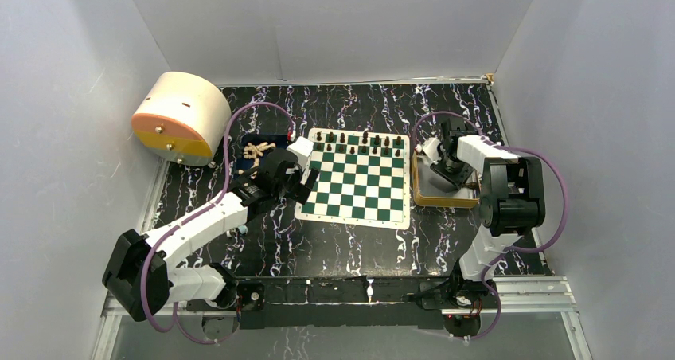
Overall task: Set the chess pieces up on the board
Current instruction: Pick up the chess piece from the storage box.
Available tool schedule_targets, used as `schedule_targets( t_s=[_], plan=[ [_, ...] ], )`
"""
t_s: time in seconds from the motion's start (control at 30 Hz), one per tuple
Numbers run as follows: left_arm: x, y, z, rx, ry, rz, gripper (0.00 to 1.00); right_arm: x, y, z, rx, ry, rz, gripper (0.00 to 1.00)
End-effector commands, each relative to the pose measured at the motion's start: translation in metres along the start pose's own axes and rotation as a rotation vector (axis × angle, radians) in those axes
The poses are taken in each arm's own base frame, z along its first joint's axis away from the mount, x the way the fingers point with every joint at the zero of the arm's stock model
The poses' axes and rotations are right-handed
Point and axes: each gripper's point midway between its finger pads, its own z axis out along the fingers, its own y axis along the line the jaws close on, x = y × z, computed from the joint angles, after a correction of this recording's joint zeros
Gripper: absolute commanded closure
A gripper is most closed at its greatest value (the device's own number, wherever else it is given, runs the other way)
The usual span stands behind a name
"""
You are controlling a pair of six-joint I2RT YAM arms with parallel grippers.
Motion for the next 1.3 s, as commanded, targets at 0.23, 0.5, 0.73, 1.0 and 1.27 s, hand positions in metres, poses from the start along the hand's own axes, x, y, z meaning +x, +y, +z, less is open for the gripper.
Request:
schedule_targets(
  t_s=[0.23, 0.5, 0.73, 1.0, 1.27],
  plan=[
    [-0.018, 0.007, -0.01, -0.022, -0.054, -0.016, 0.1, -0.021, -0.021, -0.014, 0.099, -0.045, -0.05, 0.67],
    [-0.018, 0.008, -0.011, -0.022, -0.056, -0.017, 0.1, -0.031, -0.025, -0.021, 0.112, -0.064, -0.067, 0.73],
    [-0.02, 0.007, -0.012, -0.016, -0.062, -0.018, 0.1, -0.036, -0.022, -0.028, 0.109, -0.076, -0.058, 0.79],
    [-0.021, 0.005, -0.012, -0.007, -0.066, -0.019, 0.11, -0.054, -0.021, -0.052, 0.11, -0.158, 0.003, 0.9],
    [-0.024, 0.002, -0.013, 0.009, -0.094, -0.047, 0.13, -0.071, -0.038, -0.094, 0.198, -0.259, 0.12, 0.94]
  ],
)
